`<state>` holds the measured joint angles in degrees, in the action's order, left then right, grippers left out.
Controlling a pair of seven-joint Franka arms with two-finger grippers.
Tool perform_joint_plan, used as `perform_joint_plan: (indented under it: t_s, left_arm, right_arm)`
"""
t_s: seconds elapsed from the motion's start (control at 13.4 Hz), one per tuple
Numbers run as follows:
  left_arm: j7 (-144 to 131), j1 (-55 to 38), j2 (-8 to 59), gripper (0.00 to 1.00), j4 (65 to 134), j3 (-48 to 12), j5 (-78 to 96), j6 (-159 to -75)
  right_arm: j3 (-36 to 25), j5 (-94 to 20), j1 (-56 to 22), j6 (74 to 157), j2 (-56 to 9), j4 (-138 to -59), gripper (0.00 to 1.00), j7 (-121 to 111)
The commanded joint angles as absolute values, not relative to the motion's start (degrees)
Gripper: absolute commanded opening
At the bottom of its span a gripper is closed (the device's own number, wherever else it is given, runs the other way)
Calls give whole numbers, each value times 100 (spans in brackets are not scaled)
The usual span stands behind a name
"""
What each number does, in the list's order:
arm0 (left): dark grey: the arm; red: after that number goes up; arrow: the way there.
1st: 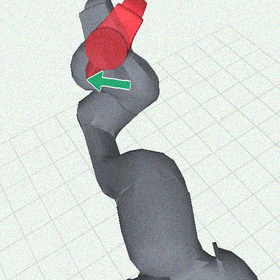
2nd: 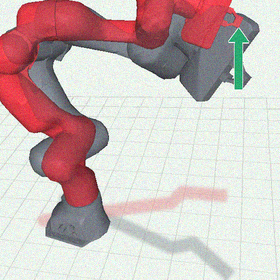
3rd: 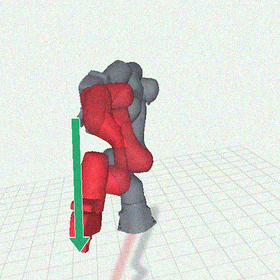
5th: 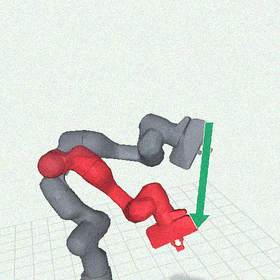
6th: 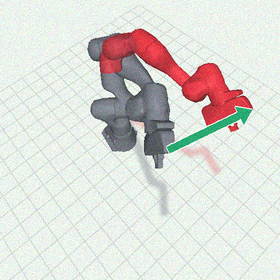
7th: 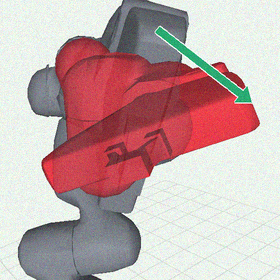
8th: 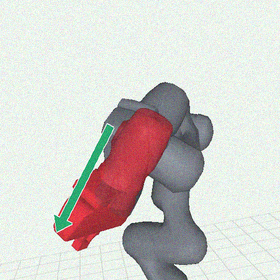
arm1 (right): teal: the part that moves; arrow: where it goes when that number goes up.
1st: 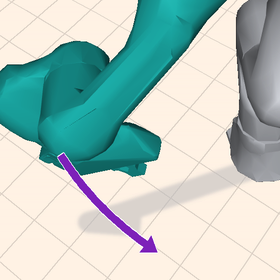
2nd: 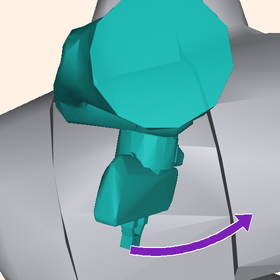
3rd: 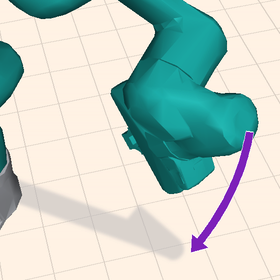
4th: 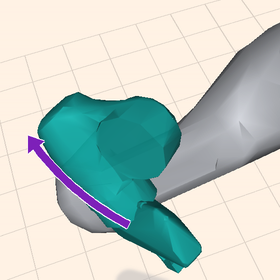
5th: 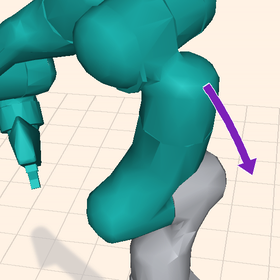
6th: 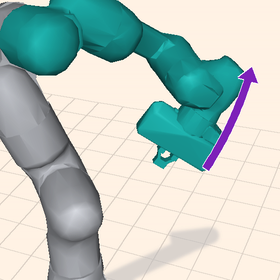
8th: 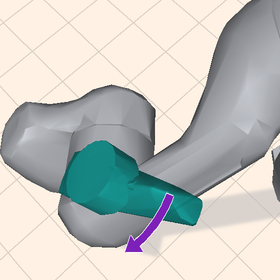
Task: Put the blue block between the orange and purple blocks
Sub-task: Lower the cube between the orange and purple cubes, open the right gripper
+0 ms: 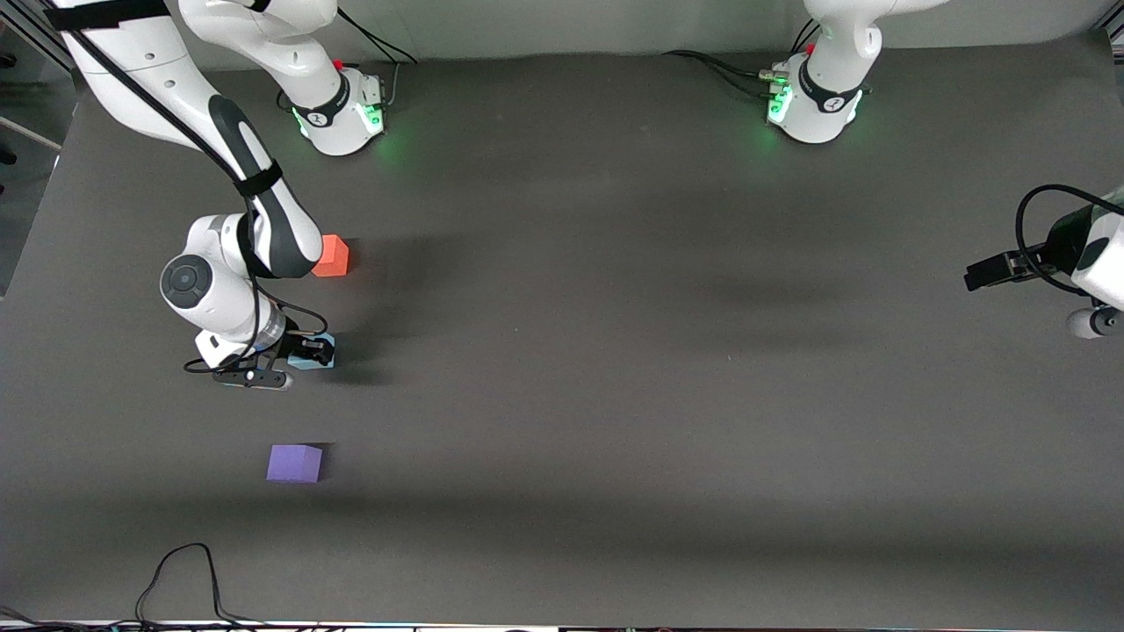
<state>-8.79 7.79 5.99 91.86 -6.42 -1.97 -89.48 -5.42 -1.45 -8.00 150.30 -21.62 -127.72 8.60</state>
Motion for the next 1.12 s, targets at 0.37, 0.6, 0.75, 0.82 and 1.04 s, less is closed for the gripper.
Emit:
perform_joint_plan:
  t_s: [0.37,0.6,0.75,0.82,1.04]
  left_arm:
    - [-800,782,545,100,9211,-642,-141,-8877]
    - [-800,782,545,100,9211,-642,-141,-8877]
    - [-800,782,545,100,9211,-642,-141,-8877]
    - [-800,782,545,100,9211,-642,-141,-8877]
    - [-800,782,545,100,9211,-642,-141,-8868]
  right_arm:
    - [-527,-404,-826,15082,-2268,-12630,100,782]
    - [-527,-404,-826,15030,-2171,-12639,100,782]
    - [-527,-404,-826,14994,-2005,-12647,100,730]
    - [-536,-396,-826,14994,-1917,-12647,100,686]
    - [-527,-325,-835,14592,-1408,-12569,100,580]
